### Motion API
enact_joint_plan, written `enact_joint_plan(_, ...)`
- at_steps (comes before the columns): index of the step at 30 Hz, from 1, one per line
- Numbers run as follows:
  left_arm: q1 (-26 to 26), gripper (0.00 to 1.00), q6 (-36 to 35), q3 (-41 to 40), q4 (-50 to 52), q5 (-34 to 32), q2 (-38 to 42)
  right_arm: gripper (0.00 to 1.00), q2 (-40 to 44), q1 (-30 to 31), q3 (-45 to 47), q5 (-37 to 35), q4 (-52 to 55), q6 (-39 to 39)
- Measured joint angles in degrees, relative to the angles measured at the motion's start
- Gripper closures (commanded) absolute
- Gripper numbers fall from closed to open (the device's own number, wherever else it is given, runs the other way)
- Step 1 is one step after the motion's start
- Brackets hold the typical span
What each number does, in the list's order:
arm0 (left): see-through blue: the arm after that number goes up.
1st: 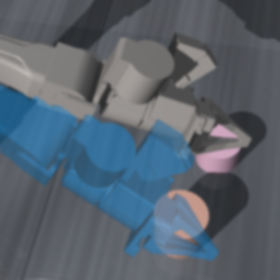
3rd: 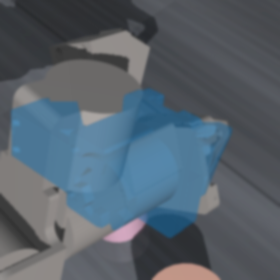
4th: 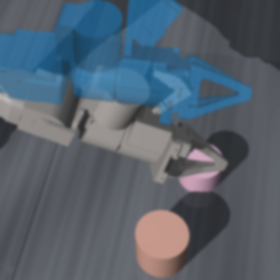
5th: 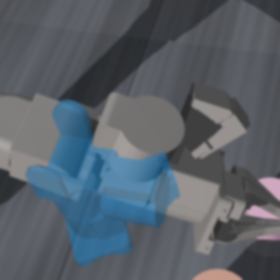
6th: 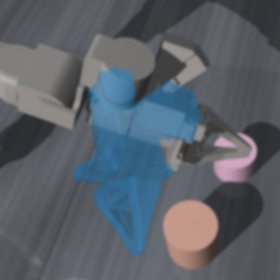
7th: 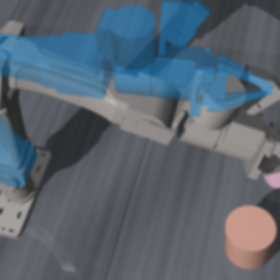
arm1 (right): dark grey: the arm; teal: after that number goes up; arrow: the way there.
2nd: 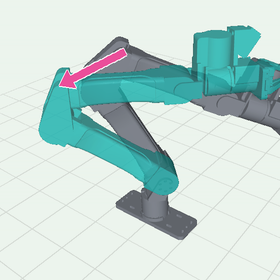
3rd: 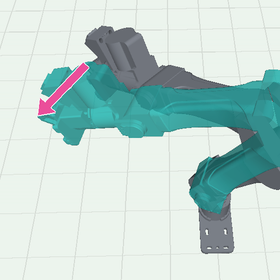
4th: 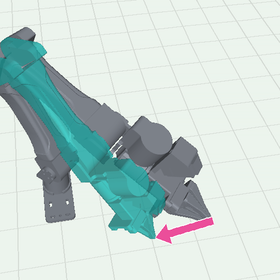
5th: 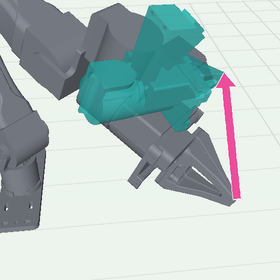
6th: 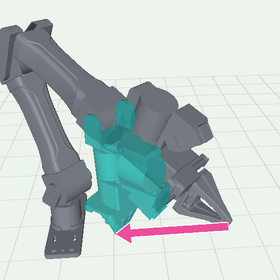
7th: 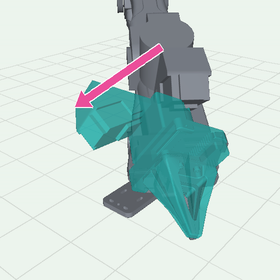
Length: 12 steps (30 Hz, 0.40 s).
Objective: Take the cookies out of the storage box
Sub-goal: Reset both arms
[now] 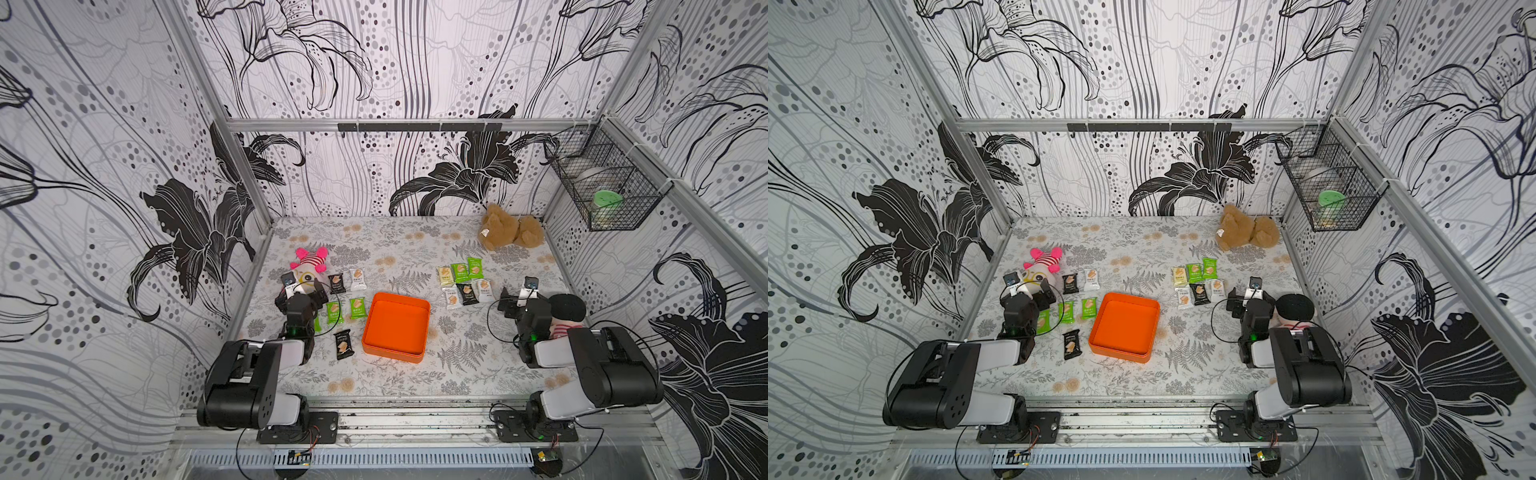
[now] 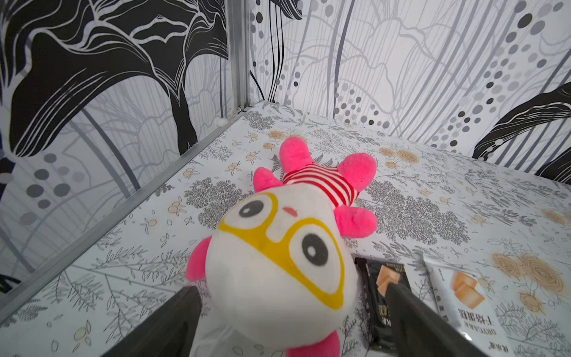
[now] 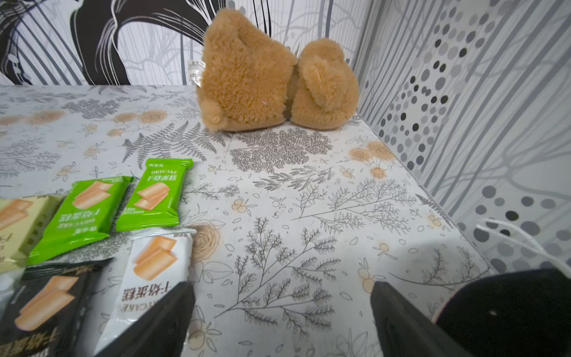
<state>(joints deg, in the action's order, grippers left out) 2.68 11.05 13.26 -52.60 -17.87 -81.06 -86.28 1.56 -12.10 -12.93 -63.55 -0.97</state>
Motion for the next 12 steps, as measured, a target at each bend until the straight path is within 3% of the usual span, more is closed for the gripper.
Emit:
enact_joint_plan(5, 1.44, 0.02, -2.34, -2.60, -10.16, 0.76, -3.45, 0.05, 0.04, 0.00, -0.11, 0.98, -2.03, -0.20)
enact_joint_plan(12, 1.46, 0.02, -2.82, -2.38, -14.32, 0.94, -3.17, 0.05, 0.04, 0.00, -0.11, 1.84, -2.19, -0.20)
